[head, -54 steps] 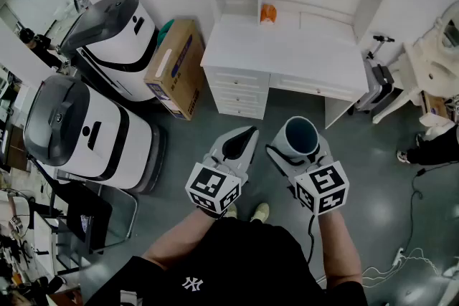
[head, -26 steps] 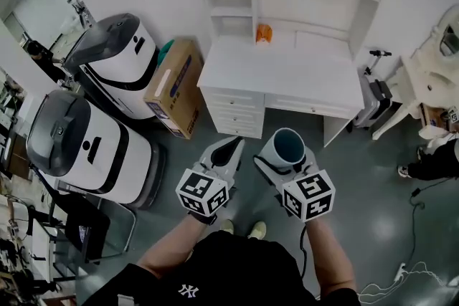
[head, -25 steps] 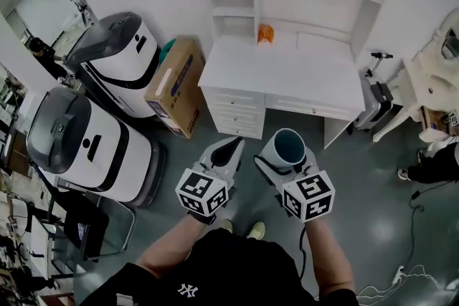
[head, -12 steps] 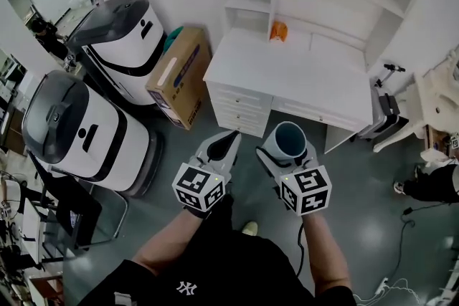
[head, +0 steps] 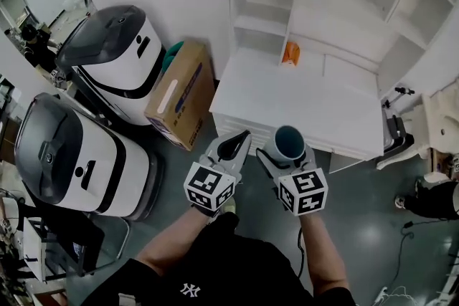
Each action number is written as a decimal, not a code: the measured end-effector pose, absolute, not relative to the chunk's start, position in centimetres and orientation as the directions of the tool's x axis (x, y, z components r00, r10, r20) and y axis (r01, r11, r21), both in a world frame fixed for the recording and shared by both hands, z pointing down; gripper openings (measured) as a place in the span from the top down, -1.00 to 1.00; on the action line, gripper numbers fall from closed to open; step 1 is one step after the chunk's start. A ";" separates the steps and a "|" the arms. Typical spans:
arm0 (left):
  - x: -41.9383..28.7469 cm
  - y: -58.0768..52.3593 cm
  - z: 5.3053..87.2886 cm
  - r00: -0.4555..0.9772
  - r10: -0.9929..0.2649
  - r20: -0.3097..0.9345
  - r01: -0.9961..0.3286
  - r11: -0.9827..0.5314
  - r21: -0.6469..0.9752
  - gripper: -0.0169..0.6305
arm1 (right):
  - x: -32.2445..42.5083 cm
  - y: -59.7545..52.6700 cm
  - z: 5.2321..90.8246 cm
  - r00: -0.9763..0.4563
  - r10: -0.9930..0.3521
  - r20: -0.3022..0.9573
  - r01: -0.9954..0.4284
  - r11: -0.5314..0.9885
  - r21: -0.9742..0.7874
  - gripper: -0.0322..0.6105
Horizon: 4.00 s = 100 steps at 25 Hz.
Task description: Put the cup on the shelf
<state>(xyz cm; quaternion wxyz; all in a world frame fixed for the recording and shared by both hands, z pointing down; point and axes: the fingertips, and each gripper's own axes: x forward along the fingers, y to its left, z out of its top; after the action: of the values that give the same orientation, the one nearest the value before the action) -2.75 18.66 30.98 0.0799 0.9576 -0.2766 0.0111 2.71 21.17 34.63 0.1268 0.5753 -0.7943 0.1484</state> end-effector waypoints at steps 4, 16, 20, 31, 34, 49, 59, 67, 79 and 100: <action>-2.6 12.9 31.9 0.870 -0.488 0.071 -0.493 -0.859 0.136 0.95 | 2.4 14.7 35.4 -0.279 -0.887 0.367 -0.960 0.265 -0.089 -0.32; 0.3 -2.0 36.5 0.867 -0.494 0.064 -0.496 -0.844 0.206 0.95 | 5.0 -0.9 40.8 -0.258 -0.869 0.423 -0.966 0.245 -0.085 -0.32; 2.1 -7.5 38.3 0.851 -0.519 0.077 -0.523 -0.825 0.214 0.95 | 6.8 -6.7 43.3 -0.265 -0.856 0.445 -0.963 0.254 -0.084 -0.32; 7.1 -20.9 45.0 0.799 -0.591 0.108 -0.597 -0.762 0.250 0.95 | 11.9 -21.0 50.6 -0.295 -0.817 0.496 -0.947 0.319 -0.039 -0.32; 7.4 -23.5 47.0 0.790 -0.603 0.111 -0.609 -0.750 0.258 0.95 | 12.2 -24.2 53.3 -0.277 -0.820 0.501 -0.955 0.293 -0.049 -0.32; 7.9 -31.7 54.0 0.766 -0.633 0.110 -0.635 -0.720 0.280 0.95 | 15.1 -35.5 61.9 -0.107 -0.845 0.525 -0.987 0.153 0.046 -0.32; 10.1 -35.0 56.0 0.779 -0.617 0.107 -0.618 -0.728 0.297 0.95 | 17.2 -36.8 64.5 -0.034 -0.845 0.533 -0.997 0.068 0.044 -0.33; 10.7 -35.9 56.9 0.785 -0.606 0.133 -0.614 -0.729 0.303 0.95 | 18.3 -38.7 66.2 -0.009 -0.835 0.550 -0.998 0.040 0.044 -0.33; 10.7 -36.4 57.1 0.781 -0.610 0.135 -0.619 -0.729 0.292 0.95 | 17.5 -40.4 64.5 -0.036 -0.924 0.381 -0.994 0.073 0.082 -0.30; 11.1 -36.4 58.2 0.780 -0.604 0.163 -0.622 -0.719 0.309 0.95 | 18.4 -41.7 67.5 -0.048 -0.894 0.446 -0.987 0.111 0.117 -0.19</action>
<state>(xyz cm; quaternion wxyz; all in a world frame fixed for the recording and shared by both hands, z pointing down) 11.05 -36.44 58.23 0.1755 0.9269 -0.3309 0.0253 18.42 -41.68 67.52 0.2096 0.6572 -0.7154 0.1110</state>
